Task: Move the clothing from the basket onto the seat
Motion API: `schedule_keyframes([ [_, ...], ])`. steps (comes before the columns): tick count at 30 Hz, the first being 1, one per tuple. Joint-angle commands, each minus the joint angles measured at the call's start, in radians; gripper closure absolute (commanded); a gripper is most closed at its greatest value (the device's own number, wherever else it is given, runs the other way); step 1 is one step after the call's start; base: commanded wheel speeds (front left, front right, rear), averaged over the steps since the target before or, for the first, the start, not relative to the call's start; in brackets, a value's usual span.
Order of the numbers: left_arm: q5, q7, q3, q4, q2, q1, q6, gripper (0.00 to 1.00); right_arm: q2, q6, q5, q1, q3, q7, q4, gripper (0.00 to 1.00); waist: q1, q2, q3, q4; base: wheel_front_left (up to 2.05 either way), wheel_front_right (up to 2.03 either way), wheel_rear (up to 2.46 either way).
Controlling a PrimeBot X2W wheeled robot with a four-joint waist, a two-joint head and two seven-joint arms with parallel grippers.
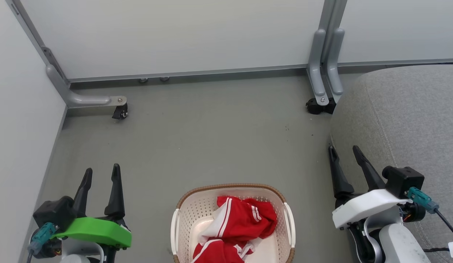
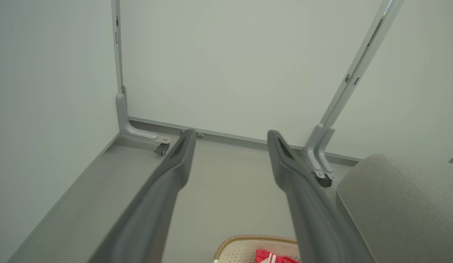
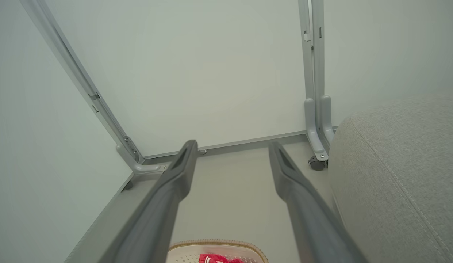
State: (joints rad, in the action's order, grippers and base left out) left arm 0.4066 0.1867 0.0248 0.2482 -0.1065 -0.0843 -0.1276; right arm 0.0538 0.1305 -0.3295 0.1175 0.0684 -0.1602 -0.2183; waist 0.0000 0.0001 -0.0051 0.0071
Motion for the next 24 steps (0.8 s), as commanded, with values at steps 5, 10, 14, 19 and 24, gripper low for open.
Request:
schedule_keyframes([
  [5, -0.053, 0.017, -0.009, 0.016, 0.005, 0.004, -0.004, 0.00, 0.001, 0.000, 0.061, 0.017, -0.005, -0.015, -0.002, 0.00, 0.0000, -0.0001, -0.001, 0.002, 0.00, 0.00, 0.00],
  [10, -0.079, 0.028, -0.013, 0.036, 0.008, 0.006, -0.004, 0.00, -0.001, 0.000, 0.092, 0.010, -0.008, -0.025, -0.005, 0.00, 0.0000, -0.0001, -0.001, 0.001, 0.00, 0.00, 0.00],
  [14, -0.098, 0.036, -0.013, 0.052, 0.007, 0.006, -0.004, 0.00, -0.002, 0.000, 0.119, 0.006, -0.005, -0.032, -0.007, 0.00, 0.0000, -0.0001, -0.001, 0.001, 0.00, 0.00, 0.00],
  [19, -0.132, 0.045, -0.010, 0.067, 0.006, 0.002, -0.005, 0.00, -0.003, 0.000, 0.152, 0.004, -0.007, -0.042, -0.010, 0.00, 0.0000, -0.0001, -0.002, 0.003, 0.00, 0.00, 0.00],
  [24, -0.156, 0.055, -0.010, 0.078, 0.006, 0.001, -0.004, 0.00, -0.003, 0.000, 0.168, 0.001, -0.002, -0.048, -0.013, 0.00, 0.0000, -0.0001, -0.002, 0.004, 0.00, 0.00, 0.00],
])
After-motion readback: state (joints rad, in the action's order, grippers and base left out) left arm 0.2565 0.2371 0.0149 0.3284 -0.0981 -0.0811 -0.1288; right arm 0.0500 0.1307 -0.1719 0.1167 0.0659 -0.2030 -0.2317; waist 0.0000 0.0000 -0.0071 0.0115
